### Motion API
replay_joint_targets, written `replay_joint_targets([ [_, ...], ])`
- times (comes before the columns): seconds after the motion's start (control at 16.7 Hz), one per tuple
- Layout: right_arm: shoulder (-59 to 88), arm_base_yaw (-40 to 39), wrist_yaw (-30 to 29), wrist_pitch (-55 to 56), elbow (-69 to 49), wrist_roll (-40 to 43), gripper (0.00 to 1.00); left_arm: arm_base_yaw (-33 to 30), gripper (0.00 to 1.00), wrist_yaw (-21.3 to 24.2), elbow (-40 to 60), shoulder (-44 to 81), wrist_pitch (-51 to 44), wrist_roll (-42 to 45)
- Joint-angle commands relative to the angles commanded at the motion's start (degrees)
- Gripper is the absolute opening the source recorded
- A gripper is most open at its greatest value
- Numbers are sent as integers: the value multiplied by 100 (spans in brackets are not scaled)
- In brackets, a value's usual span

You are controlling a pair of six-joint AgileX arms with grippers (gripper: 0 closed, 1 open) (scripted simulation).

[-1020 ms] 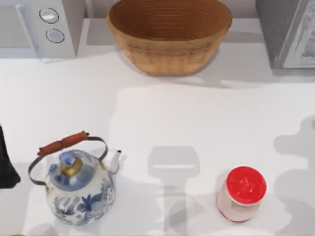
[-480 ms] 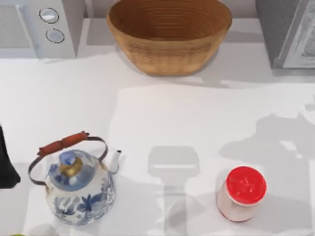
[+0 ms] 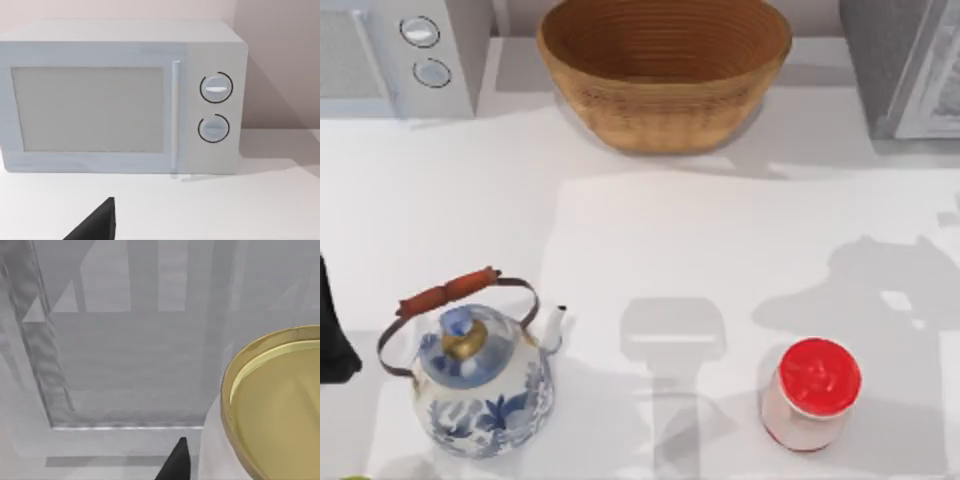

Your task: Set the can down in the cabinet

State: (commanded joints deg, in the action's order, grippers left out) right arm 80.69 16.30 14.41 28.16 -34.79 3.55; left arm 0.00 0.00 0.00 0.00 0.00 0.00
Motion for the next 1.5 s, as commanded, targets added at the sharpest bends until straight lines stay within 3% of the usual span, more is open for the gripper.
replay_joint_targets([
  [1.5, -7858, -1548, -1369, -2677, 3323, -339, 0, 0, 100, 0, 0, 0, 0, 0],
])
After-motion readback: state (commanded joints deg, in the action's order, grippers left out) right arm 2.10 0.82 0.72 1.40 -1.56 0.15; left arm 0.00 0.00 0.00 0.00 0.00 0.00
